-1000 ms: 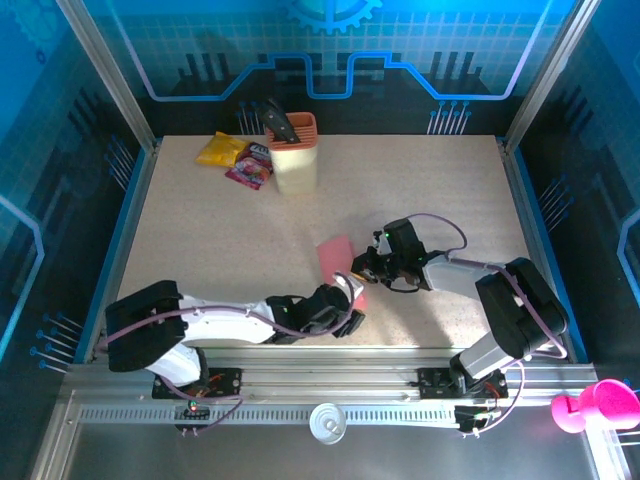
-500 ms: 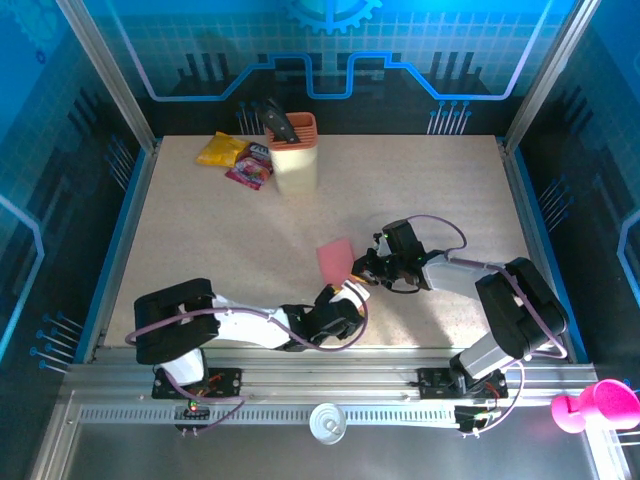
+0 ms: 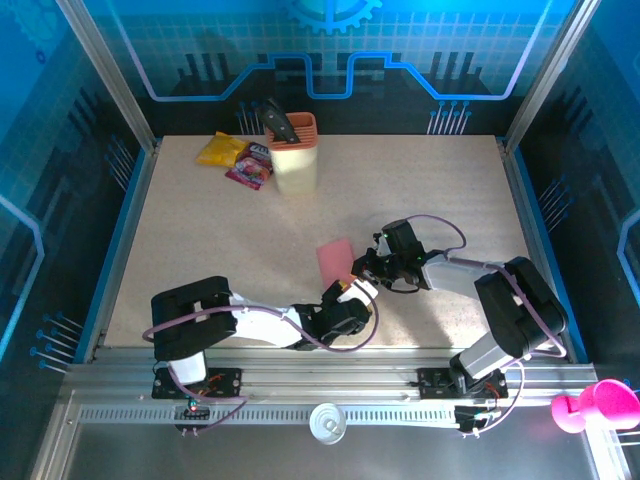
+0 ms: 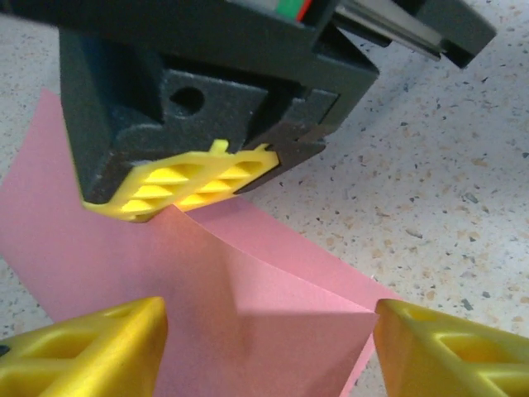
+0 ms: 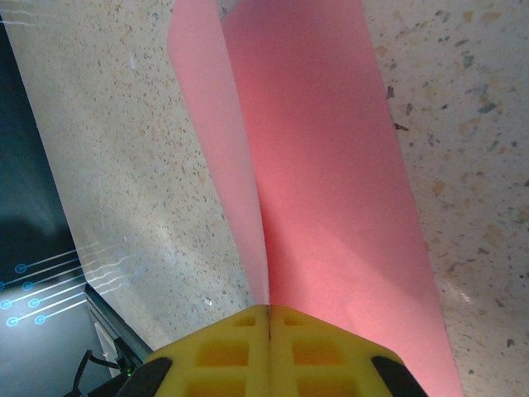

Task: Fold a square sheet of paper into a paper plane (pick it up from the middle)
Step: Fold the triangle a second time at the center of the table.

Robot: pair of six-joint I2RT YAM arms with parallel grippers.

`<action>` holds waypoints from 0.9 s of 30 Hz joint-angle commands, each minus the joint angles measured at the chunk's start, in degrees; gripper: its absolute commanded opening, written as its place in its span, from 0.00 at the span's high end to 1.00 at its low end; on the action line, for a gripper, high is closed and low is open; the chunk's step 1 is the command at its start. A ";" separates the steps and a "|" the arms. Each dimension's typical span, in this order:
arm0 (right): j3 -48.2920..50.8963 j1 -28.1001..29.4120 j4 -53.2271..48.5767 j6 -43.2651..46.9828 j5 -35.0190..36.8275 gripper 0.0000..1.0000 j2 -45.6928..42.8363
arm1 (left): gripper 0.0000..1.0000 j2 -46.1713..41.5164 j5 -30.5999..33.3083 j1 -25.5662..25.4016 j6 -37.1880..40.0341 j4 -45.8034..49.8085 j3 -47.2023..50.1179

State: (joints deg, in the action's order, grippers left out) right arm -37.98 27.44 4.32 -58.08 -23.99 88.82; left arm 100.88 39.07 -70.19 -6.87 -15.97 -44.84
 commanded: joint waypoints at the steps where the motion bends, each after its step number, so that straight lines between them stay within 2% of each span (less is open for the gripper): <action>1: 0.38 0.68 0.08 -0.30 0.43 1.00 1.24 | 0.38 -1.24 1.89 -0.23 1.39 -1.66 0.14; 11: 0.73 0.68 1.14 -0.37 0.63 1.00 2.60 | 0.76 -4.56 -0.28 0.05 0.96 -1.90 2.28; 17: 1.05 0.68 1.31 -0.38 0.68 1.00 2.68 | 1.00 -4.92 -4.44 1.25 -0.25 -0.45 2.27; 21: 0.73 0.47 1.35 0.58 -0.29 0.98 2.72 | 1.00 -5.94 -10.40 3.10 -2.33 -0.29 3.18; 24: -0.06 -0.82 -2.35 3.59 -0.04 0.78 0.56 | 1.00 -7.81 -16.14 4.82 -4.21 -0.71 4.56; 27: -0.60 -3.14 -8.01 7.41 2.18 0.73 -4.00 | 1.00 -9.65 -21.51 6.20 -6.16 -1.25 5.86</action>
State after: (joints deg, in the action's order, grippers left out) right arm -37.52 26.20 2.04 -54.96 -23.53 88.92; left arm 93.86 25.34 -64.95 -9.98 -16.84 -40.32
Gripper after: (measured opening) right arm 0.265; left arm 0.052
